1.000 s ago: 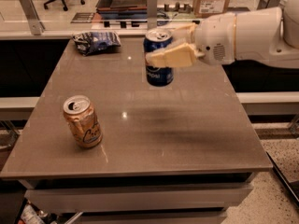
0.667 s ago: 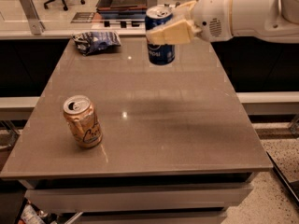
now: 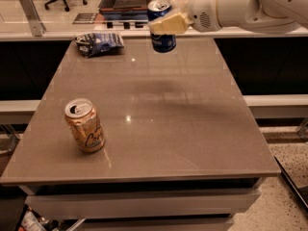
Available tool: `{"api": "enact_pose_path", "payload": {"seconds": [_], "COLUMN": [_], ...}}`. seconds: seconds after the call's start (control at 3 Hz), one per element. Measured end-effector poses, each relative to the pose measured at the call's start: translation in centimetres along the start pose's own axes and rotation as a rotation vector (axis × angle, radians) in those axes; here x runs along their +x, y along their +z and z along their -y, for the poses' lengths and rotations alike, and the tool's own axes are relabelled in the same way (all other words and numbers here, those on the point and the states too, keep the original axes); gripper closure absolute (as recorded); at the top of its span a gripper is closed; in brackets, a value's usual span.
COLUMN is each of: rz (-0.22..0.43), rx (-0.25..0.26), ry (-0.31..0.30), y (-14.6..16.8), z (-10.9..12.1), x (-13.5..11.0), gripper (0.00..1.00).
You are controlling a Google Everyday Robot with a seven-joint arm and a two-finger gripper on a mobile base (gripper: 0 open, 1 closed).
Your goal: Move pepsi can near blue chip bag
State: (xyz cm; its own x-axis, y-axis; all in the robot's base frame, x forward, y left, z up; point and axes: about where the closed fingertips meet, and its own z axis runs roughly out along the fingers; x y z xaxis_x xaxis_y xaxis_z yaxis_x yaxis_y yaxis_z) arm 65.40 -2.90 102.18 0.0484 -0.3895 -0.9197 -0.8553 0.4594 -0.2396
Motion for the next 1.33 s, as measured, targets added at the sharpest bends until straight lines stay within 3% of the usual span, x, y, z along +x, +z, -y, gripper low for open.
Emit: {"api": "enact_pose_path", "payload": {"seconds": [0.33,1.33], "rz": [0.000,0.085], "rx": [0.000,-0.051], "ry": [0.000,0.060], "y": [0.0,6.3], "z": [0.0,1.0], "x": [0.0,1.4], "gripper": [1.00,1.00]}}
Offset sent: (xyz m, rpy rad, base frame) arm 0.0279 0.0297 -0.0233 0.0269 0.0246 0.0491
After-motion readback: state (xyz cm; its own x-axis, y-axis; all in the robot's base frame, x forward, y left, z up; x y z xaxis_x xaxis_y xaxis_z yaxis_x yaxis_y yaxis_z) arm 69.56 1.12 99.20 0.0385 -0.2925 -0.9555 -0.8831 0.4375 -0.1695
